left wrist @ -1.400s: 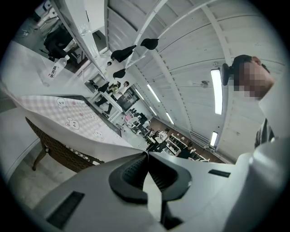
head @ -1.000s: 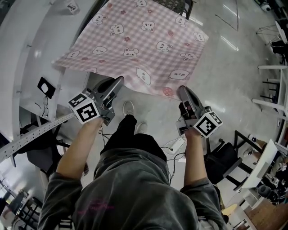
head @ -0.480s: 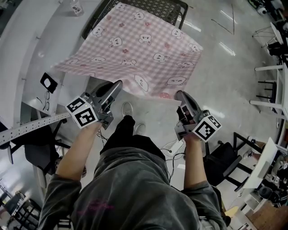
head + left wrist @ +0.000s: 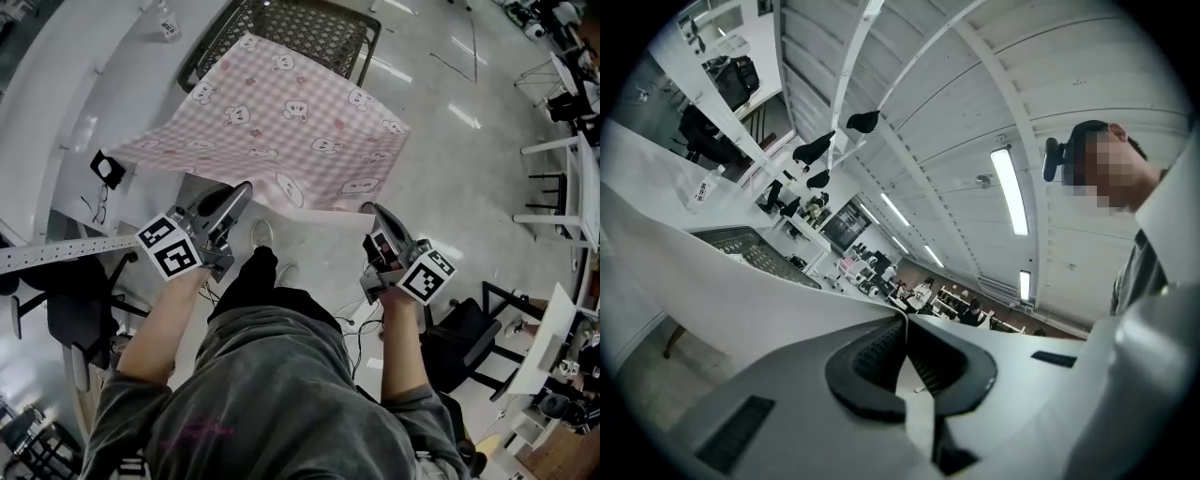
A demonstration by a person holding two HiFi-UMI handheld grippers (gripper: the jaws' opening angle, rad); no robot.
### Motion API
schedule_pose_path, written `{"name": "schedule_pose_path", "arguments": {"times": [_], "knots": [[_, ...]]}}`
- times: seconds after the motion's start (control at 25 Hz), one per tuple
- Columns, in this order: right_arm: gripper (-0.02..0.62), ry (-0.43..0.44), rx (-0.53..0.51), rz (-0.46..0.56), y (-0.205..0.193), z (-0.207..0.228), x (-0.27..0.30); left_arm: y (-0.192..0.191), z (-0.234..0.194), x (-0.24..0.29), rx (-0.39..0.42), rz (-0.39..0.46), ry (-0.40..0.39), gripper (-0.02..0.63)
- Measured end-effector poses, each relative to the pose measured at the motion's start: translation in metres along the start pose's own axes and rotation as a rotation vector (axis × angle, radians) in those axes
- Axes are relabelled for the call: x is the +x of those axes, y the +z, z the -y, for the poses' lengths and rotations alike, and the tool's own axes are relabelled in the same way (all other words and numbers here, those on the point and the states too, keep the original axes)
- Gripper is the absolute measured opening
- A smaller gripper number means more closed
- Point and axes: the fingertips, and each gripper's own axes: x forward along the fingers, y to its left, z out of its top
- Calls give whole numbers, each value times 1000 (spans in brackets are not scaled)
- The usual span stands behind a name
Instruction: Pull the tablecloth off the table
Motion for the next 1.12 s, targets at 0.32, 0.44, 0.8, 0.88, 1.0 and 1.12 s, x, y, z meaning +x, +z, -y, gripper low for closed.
{"name": "schedule_pose_path", "arguments": {"times": [0.32,0.44,0.8,0.88,1.0,1.12], "knots": [[5,47,-21,3,-6,-38,-28,1,40,-25,38,18,-26,2],[5,63,-33,2,-6,-48,-33,4,50,-32,51,30,-31,1],[3,114,-43,12,-7,-79,-53,11,86,-51,89,64,-53,0],[5,130,-46,13,-6,-87,-57,13,94,-55,98,74,-57,2],[5,156,-54,20,-3,-97,-61,18,104,-59,108,94,-68,2],[5,183,-62,30,-1,-110,-69,20,117,-65,119,115,-75,2]]}}
